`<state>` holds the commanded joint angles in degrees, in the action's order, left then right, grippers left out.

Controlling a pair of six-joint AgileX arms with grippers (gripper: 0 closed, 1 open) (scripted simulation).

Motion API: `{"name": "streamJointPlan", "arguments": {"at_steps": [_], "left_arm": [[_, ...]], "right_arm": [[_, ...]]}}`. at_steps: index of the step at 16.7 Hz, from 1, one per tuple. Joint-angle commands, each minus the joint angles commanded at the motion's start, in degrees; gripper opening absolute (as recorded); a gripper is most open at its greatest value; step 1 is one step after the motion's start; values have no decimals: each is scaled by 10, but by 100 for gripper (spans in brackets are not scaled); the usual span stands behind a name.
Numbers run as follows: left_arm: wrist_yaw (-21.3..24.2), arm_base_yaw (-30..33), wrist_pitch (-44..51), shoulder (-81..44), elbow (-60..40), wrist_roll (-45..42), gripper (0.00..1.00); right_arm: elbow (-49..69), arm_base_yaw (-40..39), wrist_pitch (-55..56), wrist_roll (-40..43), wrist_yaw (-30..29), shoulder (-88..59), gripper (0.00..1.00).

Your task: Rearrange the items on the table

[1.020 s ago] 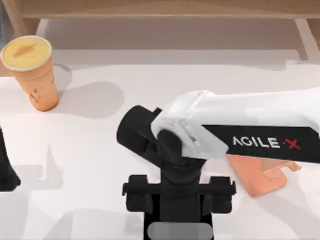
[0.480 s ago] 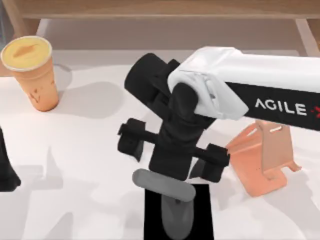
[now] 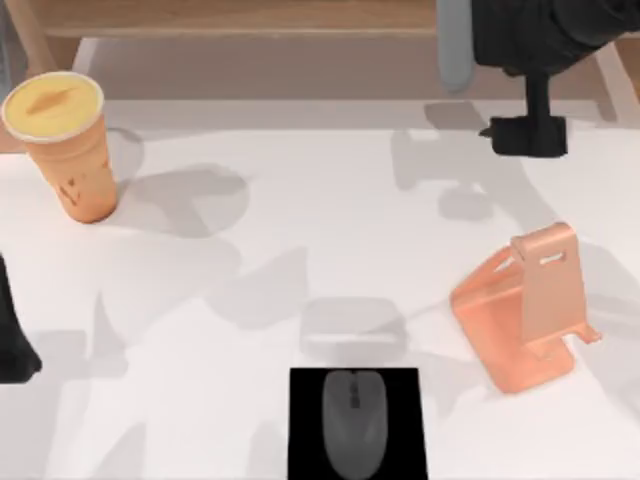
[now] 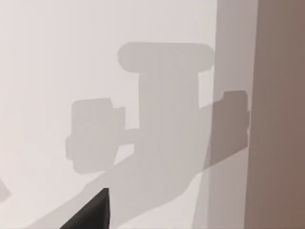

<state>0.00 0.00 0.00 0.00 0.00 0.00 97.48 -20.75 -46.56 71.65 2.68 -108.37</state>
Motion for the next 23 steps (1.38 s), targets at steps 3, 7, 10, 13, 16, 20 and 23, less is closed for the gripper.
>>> {"name": "streamJointPlan", "arguments": {"at_steps": [3, 7, 10, 13, 16, 20, 23], "left_arm": [[0, 0, 0, 0, 0, 0, 100], [0, 0, 0, 0, 0, 0, 100], [0, 0, 0, 0, 0, 0, 100], [0, 0, 0, 0, 0, 0, 100], [0, 0, 0, 0, 0, 0, 100], [0, 0, 0, 0, 0, 0, 100], [0, 0, 0, 0, 0, 0, 100]], "right_arm": [[-17, 156, -11, -216, 0, 15, 100], [-89, 360, -46, -462, -6, 23, 100], [-155, 478, -77, -585, -13, 19, 100], [-207, 545, -100, -653, -18, 13, 100], [-221, 560, -106, -668, -20, 11, 100], [-221, 558, -103, -668, -20, 11, 100], [-245, 559, -66, -670, -20, -8, 100]]}}
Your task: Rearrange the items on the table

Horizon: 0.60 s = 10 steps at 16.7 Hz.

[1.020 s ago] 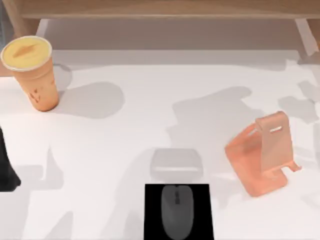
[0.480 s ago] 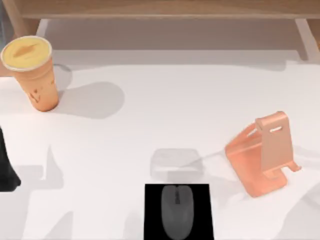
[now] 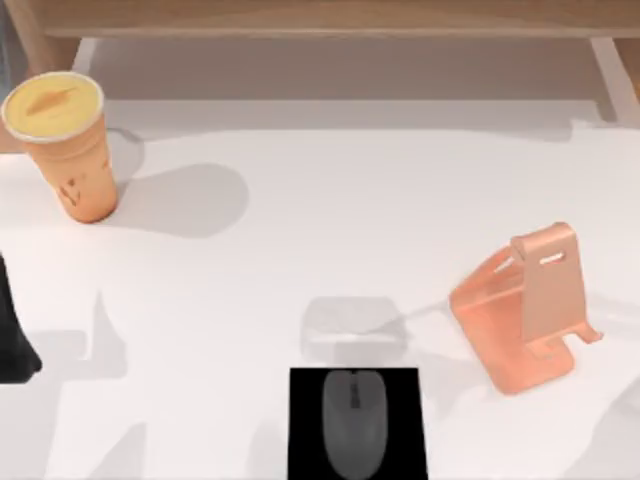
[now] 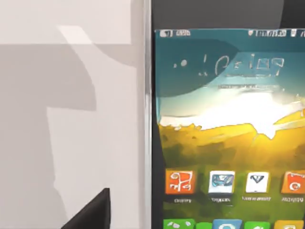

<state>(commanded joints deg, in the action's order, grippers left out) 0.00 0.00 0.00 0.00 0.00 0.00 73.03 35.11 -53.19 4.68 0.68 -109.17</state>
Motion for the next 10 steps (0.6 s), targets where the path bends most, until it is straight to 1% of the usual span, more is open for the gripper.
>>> {"name": "streamJointPlan", "arguments": {"at_steps": [6, 10], "left_arm": [[0, 0, 0, 0, 0, 0, 100], [0, 0, 0, 0, 0, 0, 100]], "right_arm": [[-51, -1, 102, -2, 0, -44, 100], [-56, -1, 109, -2, 0, -49, 100]]}}
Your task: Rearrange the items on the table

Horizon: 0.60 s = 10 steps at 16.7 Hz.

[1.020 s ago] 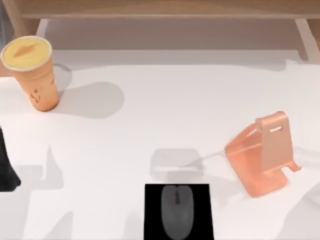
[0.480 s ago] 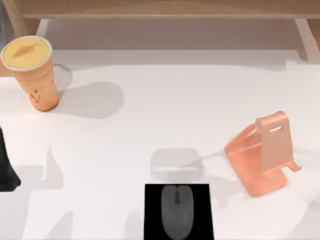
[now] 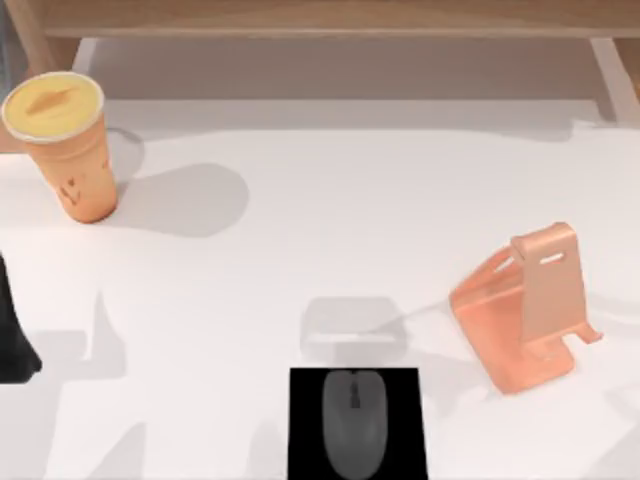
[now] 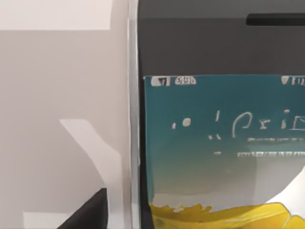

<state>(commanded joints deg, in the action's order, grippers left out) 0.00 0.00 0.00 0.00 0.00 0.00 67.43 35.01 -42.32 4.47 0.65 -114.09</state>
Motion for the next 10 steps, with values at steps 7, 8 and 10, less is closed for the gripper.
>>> {"name": "streamJointPlan", "arguments": {"at_steps": [7, 8, 10], "left_arm": [[0, 0, 0, 0, 0, 0, 100], [0, 0, 0, 0, 0, 0, 100], [0, 0, 0, 0, 0, 0, 100]], "right_arm": [[0, 0, 0, 0, 0, 0, 55], [0, 0, 0, 0, 0, 0, 47], [0, 0, 0, 0, 0, 0, 32]]}}
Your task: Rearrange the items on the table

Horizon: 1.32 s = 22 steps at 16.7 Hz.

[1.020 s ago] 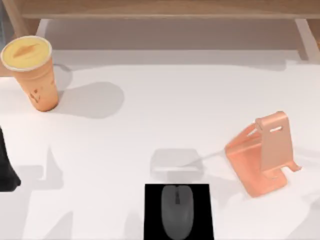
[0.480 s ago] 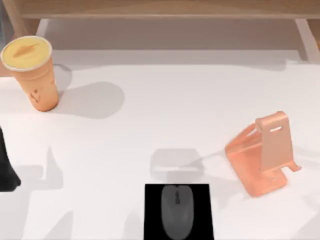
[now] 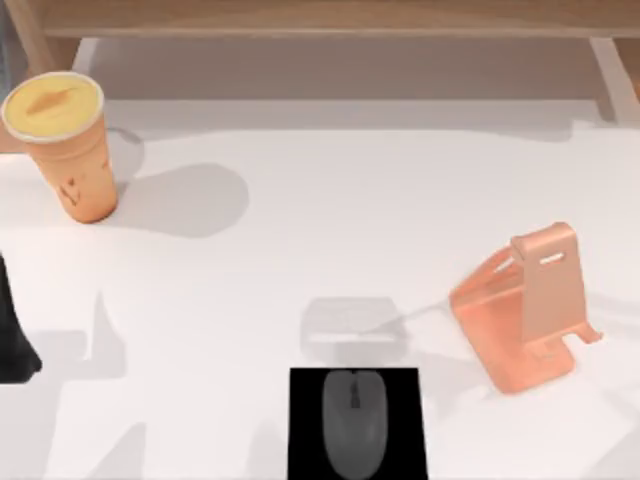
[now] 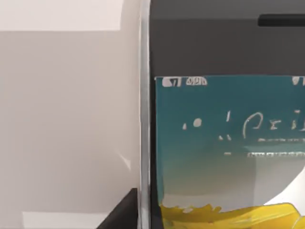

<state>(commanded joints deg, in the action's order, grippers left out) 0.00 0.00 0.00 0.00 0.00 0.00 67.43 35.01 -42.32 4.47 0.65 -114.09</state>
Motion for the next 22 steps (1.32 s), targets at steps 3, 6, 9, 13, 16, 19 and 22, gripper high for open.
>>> {"name": "streamJointPlan", "arguments": {"at_steps": [3, 6, 9, 13, 16, 19, 22], "left_arm": [[0, 0, 0, 0, 0, 0, 100], [0, 0, 0, 0, 0, 0, 100], [0, 0, 0, 0, 0, 0, 100], [0, 0, 0, 0, 0, 0, 100], [0, 0, 0, 0, 0, 0, 100], [0, 0, 0, 0, 0, 0, 100], [0, 0, 0, 0, 0, 0, 100]], "right_arm": [[0, 0, 0, 0, 0, 0, 10], [0, 0, 0, 0, 0, 0, 0], [0, 0, 0, 0, 0, 0, 0], [6, 1, -6, 1, -5, 14, 0], [18, 1, -29, 2, -5, 24, 0], [37, 1, -67, 2, -5, 42, 0], [39, 1, -70, 2, -5, 45, 0]]}}
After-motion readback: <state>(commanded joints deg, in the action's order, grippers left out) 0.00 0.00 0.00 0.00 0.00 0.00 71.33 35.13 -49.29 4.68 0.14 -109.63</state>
